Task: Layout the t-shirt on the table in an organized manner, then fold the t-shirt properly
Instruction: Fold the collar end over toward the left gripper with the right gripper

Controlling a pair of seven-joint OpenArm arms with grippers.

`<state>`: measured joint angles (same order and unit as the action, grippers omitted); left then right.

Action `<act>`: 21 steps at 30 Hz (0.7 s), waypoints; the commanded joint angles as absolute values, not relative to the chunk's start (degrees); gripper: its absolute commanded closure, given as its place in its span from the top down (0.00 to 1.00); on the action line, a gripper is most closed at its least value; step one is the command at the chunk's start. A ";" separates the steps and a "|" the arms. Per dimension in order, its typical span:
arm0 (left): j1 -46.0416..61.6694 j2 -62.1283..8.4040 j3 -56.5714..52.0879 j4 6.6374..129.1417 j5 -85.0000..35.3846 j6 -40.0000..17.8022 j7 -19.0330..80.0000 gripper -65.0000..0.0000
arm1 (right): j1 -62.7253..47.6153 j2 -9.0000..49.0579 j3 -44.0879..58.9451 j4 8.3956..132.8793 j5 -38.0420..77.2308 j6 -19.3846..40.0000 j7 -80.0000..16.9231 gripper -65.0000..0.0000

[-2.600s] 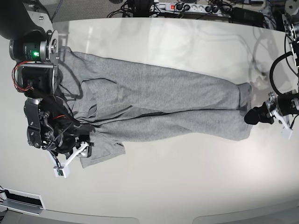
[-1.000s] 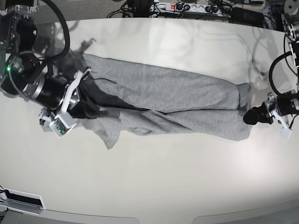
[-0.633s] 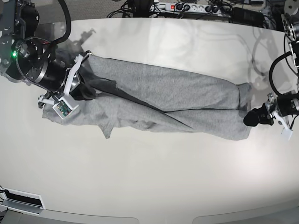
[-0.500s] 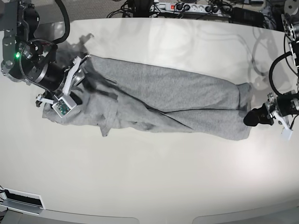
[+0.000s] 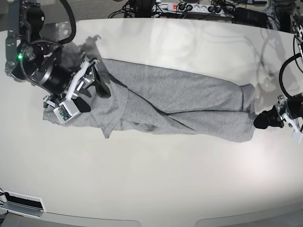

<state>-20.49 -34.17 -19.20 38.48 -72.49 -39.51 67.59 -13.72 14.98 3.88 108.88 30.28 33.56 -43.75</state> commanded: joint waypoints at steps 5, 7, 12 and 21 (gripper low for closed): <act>-21.91 -35.57 -19.55 39.27 -75.75 -40.00 68.16 0.36 | -7.62 12.99 4.12 104.25 28.53 29.76 -42.02 0.64; -21.91 -35.59 -19.57 39.27 -75.70 -40.00 68.27 0.36 | -5.19 13.02 4.12 100.09 28.64 29.26 -42.02 0.64; -21.89 -35.57 -19.57 39.27 -75.75 -40.00 68.27 0.36 | 0.78 13.02 4.12 87.88 34.30 30.79 -42.52 0.63; -21.89 -35.57 -19.57 39.27 -75.70 -40.00 68.25 0.36 | 5.43 12.21 4.12 77.06 38.54 38.65 -44.66 0.46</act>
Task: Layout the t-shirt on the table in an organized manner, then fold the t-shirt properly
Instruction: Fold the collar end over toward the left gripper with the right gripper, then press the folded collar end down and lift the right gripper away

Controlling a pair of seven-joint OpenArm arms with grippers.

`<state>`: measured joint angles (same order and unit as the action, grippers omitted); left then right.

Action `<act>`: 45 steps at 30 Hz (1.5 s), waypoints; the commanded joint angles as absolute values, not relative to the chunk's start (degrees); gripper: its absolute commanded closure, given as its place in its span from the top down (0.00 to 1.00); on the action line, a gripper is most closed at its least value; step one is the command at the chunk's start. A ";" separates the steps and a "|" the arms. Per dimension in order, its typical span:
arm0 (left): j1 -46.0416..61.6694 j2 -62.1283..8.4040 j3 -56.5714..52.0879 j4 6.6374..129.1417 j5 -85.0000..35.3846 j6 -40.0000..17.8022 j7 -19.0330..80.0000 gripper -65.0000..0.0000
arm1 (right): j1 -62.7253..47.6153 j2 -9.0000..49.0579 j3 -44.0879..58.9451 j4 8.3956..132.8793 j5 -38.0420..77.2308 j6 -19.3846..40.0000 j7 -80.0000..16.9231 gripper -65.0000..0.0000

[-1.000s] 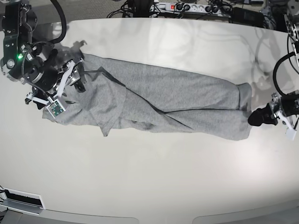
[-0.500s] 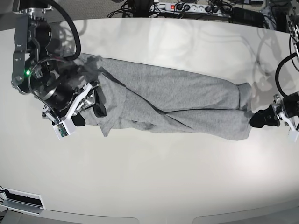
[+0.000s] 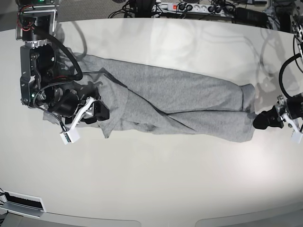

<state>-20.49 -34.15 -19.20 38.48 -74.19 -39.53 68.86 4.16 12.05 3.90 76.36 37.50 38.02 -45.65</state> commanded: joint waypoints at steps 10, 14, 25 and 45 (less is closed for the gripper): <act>-21.89 -35.57 -19.57 39.27 -75.70 -40.00 68.25 0.36 | 5.56 11.92 4.12 77.08 38.83 40.00 -44.82 0.00; -21.89 -35.57 -19.55 39.27 -75.70 -40.00 68.27 0.36 | 5.61 11.97 4.12 77.08 37.65 40.00 -44.80 0.04; -21.89 -35.57 -19.55 39.27 -75.72 -40.00 68.27 0.36 | 5.39 11.92 4.12 76.75 34.59 38.02 -45.19 0.30; -21.91 -35.59 -19.57 39.27 -75.53 -40.00 68.23 0.36 | 0.62 11.97 4.12 97.14 54.24 40.00 -62.76 0.00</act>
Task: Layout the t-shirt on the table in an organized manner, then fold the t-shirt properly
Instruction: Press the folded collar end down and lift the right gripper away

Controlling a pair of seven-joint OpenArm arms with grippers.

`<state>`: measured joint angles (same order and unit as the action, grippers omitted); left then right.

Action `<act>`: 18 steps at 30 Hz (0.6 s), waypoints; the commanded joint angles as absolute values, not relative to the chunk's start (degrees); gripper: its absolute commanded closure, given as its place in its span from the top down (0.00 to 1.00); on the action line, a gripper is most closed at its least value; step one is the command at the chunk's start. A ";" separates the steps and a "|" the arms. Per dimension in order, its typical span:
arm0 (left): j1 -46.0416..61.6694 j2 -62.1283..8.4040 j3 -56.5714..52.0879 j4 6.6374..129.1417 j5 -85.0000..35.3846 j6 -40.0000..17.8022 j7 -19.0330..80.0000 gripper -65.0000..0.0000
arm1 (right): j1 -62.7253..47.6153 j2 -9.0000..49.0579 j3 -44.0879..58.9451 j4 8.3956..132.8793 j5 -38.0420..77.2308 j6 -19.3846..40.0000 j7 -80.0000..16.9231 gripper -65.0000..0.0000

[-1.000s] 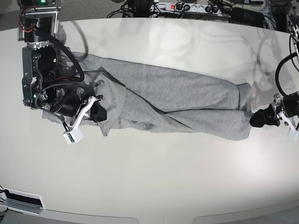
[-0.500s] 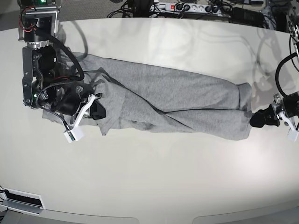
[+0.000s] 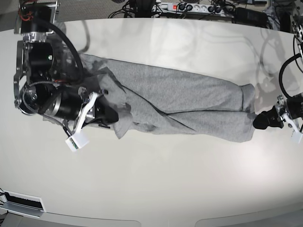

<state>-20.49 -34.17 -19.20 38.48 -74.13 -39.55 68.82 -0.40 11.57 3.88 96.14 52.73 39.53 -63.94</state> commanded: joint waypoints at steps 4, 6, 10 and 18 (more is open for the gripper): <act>-21.91 -35.59 -19.57 39.27 -75.75 -40.00 68.20 0.36 | -3.33 12.25 4.12 100.62 55.75 40.00 -65.39 0.00; -21.91 -35.59 -19.57 39.27 -75.75 -40.00 68.20 0.36 | -5.06 12.43 4.12 101.21 55.70 40.00 -66.04 0.00; -21.91 -35.59 -19.57 39.27 -75.77 -40.00 68.23 0.36 | -7.99 12.45 4.12 101.21 55.13 40.00 -67.24 0.00; -21.91 -35.57 -19.57 39.27 -77.06 -40.00 68.23 0.36 | -10.02 12.62 4.10 101.19 50.13 40.00 -67.24 0.00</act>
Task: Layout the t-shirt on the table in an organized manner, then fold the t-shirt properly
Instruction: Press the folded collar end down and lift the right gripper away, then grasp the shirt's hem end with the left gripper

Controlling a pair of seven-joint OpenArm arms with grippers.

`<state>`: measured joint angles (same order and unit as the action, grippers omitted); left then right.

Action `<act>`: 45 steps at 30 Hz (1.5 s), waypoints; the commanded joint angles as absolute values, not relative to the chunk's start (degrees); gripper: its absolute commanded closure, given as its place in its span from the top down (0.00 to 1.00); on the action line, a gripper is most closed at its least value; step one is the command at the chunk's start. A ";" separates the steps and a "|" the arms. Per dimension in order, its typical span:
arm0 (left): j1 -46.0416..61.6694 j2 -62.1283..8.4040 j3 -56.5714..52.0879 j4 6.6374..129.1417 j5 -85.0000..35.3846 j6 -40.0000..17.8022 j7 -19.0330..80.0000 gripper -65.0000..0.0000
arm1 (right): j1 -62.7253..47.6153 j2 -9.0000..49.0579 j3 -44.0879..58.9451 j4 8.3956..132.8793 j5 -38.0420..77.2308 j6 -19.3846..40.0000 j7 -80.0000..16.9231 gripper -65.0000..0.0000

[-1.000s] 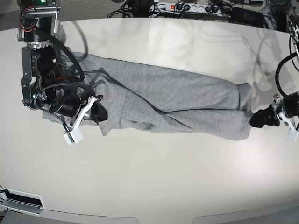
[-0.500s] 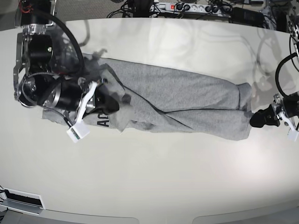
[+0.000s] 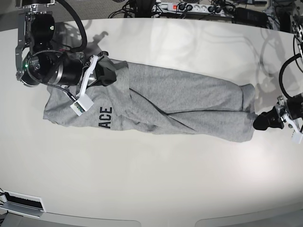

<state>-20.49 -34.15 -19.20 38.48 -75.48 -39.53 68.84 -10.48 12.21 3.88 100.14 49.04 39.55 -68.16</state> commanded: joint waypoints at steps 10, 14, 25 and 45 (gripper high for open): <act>-21.91 -35.59 -19.57 39.27 -77.03 -40.00 68.31 0.36 | -9.91 15.29 -3.70 101.21 53.56 40.00 -75.29 0.00; -21.91 -35.59 -19.57 39.27 -77.03 -40.00 68.71 0.36 | -8.67 15.29 -4.36 101.25 52.49 40.00 -75.33 0.17; -21.91 -39.22 -19.64 39.27 -79.68 -40.00 69.58 0.36 | -2.26 15.40 -2.42 104.62 50.33 40.00 -73.28 0.35; -21.78 -36.14 -20.25 39.27 -59.79 -40.00 57.80 0.65 | -3.31 15.25 -2.42 83.09 20.91 39.77 -45.69 0.00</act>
